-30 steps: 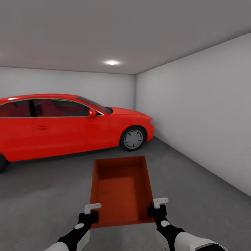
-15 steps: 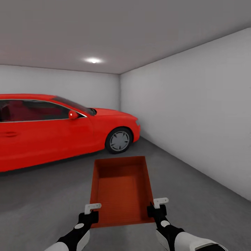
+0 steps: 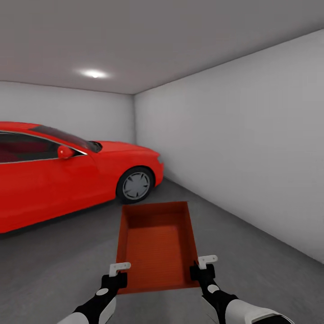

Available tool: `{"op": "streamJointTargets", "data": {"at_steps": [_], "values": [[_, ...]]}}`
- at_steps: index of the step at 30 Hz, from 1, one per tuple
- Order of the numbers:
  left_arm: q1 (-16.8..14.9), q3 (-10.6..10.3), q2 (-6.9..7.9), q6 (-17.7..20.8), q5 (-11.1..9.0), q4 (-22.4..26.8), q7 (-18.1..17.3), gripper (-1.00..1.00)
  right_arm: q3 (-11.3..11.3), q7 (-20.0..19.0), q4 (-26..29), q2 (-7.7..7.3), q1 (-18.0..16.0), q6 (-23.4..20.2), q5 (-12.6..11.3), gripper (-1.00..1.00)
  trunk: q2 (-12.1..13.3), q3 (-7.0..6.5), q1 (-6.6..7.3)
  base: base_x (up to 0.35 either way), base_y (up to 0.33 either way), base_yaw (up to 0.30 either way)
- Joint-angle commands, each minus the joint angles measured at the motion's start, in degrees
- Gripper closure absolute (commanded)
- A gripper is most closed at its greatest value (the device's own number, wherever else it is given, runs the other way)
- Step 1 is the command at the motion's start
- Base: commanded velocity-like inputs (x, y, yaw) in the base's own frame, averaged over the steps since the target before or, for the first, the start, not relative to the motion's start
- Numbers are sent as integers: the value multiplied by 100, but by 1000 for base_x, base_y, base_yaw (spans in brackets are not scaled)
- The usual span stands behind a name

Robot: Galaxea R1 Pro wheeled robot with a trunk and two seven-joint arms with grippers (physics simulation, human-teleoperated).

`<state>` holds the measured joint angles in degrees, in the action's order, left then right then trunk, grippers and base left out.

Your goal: Move the two storage containers from the living room to the garage. In the garage, place one container on the floor and stack the other container on top of it (either order is fine).

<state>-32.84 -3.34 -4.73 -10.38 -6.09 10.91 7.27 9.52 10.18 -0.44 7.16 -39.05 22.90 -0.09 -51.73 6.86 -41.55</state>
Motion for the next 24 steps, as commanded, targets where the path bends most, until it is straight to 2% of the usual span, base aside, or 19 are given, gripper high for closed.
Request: {"op": "streamJointTargets", "data": {"at_steps": [1,24], "values": [[-4,-121,34,-192,-6,17,44,100,-232,20,-17,5,-6,-15,79,100,-7,9,-4,322,80,-280],[-4,-123,34,-192,-7,17,41,100,-232,20,-17,5,-6,-15,79,100,-7,9,-4,322,80,-280]]}}
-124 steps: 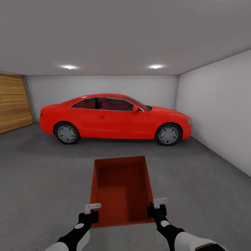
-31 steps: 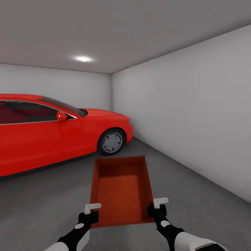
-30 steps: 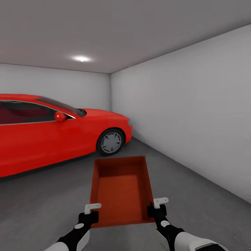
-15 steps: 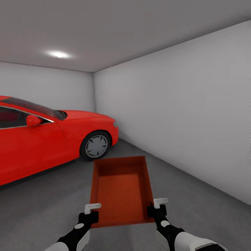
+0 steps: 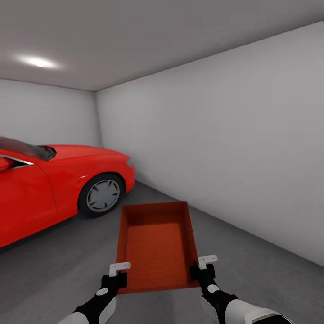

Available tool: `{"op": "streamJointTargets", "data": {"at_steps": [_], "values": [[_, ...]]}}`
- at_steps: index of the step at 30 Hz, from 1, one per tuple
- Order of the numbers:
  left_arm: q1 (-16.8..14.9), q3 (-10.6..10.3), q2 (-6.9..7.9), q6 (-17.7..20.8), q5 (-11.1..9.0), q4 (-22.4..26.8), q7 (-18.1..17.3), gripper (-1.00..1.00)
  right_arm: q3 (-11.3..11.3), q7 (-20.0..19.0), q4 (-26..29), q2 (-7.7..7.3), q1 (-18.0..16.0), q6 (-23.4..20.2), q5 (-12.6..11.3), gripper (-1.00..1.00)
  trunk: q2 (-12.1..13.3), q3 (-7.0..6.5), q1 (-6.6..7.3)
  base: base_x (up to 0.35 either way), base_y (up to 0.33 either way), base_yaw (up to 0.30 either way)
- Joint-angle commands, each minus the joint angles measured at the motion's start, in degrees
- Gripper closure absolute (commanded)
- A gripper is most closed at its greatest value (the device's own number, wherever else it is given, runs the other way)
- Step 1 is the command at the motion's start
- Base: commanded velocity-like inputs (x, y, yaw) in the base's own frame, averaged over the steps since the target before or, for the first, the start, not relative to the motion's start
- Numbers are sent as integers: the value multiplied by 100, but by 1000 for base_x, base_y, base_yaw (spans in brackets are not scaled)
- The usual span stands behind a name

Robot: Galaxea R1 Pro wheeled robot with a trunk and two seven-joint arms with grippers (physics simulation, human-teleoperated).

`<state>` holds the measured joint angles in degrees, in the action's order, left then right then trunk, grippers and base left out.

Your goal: Move the two storage containers from the living room to the garage. In the garage, place one container on the floor and stack the other container on top of it (either order is fine).

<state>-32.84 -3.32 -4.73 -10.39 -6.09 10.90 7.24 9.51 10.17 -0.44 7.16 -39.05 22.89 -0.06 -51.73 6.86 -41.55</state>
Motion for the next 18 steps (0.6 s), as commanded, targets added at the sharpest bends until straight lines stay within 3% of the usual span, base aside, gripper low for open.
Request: {"op": "streamJointTargets", "data": {"at_steps": [1,18], "values": [[-4,-125,33,-192,-6,17,45,100,-230,20,-18,5,-6,-15,76,100,-7,9,-4,322,80,-280],[-4,-125,33,-192,-6,22,44,100,-230,20,-18,5,-6,-13,77,100,-7,9,-4,322,81,-280]]}}
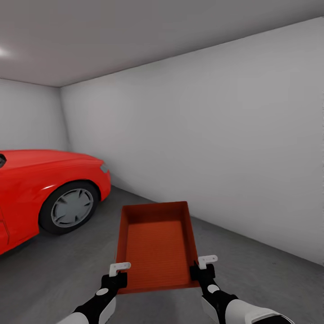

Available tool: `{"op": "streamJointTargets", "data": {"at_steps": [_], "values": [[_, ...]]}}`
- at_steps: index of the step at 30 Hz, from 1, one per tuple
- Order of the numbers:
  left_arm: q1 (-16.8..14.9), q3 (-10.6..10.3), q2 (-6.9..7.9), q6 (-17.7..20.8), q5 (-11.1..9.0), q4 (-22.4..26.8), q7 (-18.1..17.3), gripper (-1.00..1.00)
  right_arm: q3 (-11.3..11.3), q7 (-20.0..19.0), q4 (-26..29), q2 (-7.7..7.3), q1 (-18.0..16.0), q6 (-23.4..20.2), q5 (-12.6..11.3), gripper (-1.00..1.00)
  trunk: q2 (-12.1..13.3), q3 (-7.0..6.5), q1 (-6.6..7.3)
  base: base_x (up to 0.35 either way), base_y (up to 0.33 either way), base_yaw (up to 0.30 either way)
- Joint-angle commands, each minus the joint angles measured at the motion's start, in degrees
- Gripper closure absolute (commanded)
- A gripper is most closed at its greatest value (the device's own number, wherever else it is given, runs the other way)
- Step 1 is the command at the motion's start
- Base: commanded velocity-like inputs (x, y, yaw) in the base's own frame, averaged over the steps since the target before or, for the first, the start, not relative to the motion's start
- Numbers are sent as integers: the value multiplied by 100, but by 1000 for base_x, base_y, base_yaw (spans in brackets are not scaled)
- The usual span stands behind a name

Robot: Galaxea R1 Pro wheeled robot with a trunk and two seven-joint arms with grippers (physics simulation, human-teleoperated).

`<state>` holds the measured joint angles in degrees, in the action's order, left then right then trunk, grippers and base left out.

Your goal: Move the two storage containers from the living room to the garage. In the garage, place one container on the floor and stack the other container on top of it (either order is fine).

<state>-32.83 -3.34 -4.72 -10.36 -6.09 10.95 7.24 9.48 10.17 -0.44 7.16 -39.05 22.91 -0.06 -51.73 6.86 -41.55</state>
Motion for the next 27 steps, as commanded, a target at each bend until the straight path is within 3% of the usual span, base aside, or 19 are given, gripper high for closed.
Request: {"op": "streamJointTargets", "data": {"at_steps": [1,27], "values": [[-4,-123,33,-195,-6,19,46,100,-228,20,-18,5,-6,-17,76,100,-7,9,-4,322,81,-280],[-4,-123,33,-188,-6,21,47,100,-228,20,-18,5,-6,-15,76,100,-7,9,-4,322,90,-281]]}}
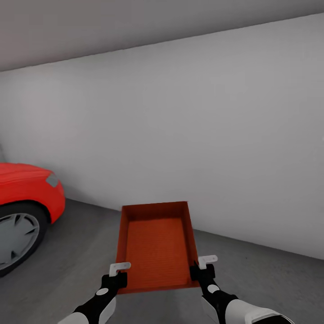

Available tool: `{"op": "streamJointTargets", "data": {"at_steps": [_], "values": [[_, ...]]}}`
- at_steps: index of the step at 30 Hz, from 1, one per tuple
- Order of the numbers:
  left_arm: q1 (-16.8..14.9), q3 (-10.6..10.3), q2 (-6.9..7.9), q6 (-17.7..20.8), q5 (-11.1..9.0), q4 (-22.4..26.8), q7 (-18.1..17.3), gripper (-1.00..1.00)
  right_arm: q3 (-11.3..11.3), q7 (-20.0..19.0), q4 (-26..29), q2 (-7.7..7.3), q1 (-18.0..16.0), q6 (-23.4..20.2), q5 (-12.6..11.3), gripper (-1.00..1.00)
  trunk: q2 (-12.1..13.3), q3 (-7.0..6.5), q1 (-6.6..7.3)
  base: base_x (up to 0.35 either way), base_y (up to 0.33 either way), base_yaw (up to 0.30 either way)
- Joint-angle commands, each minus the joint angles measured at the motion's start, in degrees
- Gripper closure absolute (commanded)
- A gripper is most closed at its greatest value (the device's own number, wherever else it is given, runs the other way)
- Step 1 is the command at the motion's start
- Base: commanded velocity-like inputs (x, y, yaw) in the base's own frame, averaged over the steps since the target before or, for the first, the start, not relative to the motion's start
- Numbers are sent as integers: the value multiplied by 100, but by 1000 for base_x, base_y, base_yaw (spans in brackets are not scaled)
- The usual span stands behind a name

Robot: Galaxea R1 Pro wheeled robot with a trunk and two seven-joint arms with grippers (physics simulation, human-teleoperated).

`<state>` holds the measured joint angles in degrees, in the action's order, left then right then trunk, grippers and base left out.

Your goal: Move the two storage containers from the living room to the garage. In the garage, place one container on the floor and stack the other container on top of it (either order is fine).

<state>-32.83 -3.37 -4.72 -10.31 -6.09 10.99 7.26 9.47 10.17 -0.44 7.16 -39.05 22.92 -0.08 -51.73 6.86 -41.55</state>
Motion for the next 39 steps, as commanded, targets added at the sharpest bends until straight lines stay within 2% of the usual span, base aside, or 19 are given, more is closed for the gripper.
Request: {"op": "streamJointTargets", "data": {"at_steps": [1,32,39], "values": [[-4,-120,33,-192,-6,17,45,100,-226,20,-18,5,-6,-15,78,100,-7,9,-4,322,93,-281],[-4,-120,33,-190,2,9,40,100,-226,20,-18,5,-6,-20,79,100,-7,9,-4,322,94,-282],[-4,-120,33,-193,-5,9,39,100,-226,20,-18,5,-6,-20,78,100,-7,9,-4,322,94,-92]]}}
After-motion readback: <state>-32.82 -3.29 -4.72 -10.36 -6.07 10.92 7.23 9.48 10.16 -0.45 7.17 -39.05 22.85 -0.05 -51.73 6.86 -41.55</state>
